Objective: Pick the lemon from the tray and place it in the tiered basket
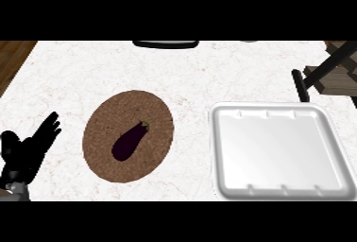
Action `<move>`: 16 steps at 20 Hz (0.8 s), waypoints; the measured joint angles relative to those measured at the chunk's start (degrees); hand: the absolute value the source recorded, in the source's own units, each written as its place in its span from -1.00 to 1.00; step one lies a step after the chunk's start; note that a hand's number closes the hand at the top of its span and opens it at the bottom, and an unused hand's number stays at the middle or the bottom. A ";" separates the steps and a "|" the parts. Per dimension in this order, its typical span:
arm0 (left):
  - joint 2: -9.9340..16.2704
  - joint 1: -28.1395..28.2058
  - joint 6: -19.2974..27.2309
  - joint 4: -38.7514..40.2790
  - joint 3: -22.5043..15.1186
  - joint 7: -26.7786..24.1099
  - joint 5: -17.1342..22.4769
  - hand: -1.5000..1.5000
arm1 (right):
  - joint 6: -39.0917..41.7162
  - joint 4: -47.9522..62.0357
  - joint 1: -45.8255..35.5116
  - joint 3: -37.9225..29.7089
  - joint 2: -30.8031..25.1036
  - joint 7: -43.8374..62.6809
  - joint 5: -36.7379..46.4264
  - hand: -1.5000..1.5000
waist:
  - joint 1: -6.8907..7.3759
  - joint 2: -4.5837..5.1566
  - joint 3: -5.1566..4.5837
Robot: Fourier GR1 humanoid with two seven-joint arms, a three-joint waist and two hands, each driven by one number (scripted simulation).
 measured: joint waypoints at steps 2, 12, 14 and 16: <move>-0.15 0.12 -0.02 0.01 0.03 -0.46 0.04 0.00 | 0.01 1.02 0.63 3.75 -2.38 -3.20 4.48 1.00 | 0.17 0.12 0.01; -1.23 -0.33 0.33 -0.10 -1.16 -0.07 -0.83 0.00 | -1.61 14.19 -4.85 11.61 -11.03 -21.32 16.85 1.00 | 0.99 0.28 0.11; -1.13 -0.46 0.35 -0.29 -1.13 0.04 -0.93 0.00 | -1.66 16.78 -7.17 12.72 -11.12 -23.10 18.84 1.00 | 1.21 0.26 0.09; -1.19 -0.21 0.10 -0.34 -1.26 -0.20 -0.94 0.00 | -1.66 19.42 -9.07 13.65 -11.43 -25.17 20.60 1.00 | 1.42 0.29 0.09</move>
